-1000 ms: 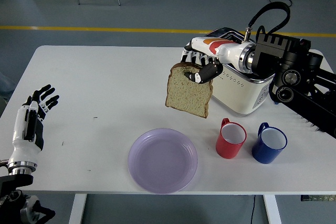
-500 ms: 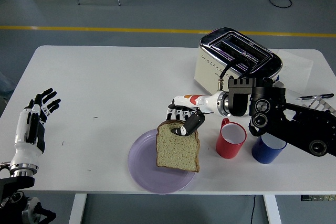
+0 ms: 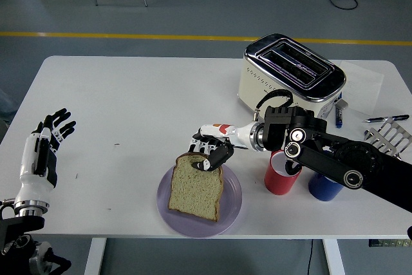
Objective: Push plate across desktop,pick up the break from the machine,place the break in the plate
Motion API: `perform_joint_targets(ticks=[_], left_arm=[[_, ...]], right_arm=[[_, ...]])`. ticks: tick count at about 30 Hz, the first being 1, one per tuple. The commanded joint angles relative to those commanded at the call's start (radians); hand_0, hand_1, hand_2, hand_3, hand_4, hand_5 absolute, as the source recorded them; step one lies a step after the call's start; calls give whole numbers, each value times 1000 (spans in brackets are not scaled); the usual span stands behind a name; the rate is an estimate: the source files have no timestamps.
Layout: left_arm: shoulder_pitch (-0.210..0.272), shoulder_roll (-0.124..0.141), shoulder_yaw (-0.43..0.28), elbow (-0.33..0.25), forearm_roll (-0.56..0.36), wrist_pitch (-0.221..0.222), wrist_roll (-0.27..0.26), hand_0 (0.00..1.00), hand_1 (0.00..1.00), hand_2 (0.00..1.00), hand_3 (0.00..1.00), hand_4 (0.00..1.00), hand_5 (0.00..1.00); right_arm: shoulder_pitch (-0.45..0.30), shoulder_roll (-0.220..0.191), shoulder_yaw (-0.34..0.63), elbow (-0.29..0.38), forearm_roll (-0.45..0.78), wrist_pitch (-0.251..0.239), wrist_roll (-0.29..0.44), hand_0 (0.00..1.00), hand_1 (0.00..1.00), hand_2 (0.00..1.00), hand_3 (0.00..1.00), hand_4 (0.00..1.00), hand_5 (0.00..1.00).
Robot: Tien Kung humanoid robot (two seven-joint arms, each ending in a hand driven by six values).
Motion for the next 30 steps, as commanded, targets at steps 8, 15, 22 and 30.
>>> perform_joint_targets(ticks=[8, 15, 22, 30], left_arm=[[-2, -4, 2, -3, -15, 22, -37, 747, 739, 799, 753, 531, 944], [-4, -3, -1, -9, -18, 28, -43, 745, 736, 798, 749, 532, 943], [-10, -7, 2, -11, -19, 30, -46, 744, 736, 798, 745, 531, 941], [-11, -7, -3, -12, -21, 33, -49, 743, 731, 797, 742, 527, 938]], right_arm=[[-26, 47, -32, -120, -16, -59, 65, 248, 354, 438, 473, 308, 129], [-33, 61, -62, -183, -52, -74, 111, 340, 420, 476, 496, 314, 178], [-37, 73, -80, -218, -92, -85, 164, 476, 551, 544, 574, 446, 255], [-40, 80, -86, -249, -119, -113, 223, 638, 684, 661, 728, 584, 302]])
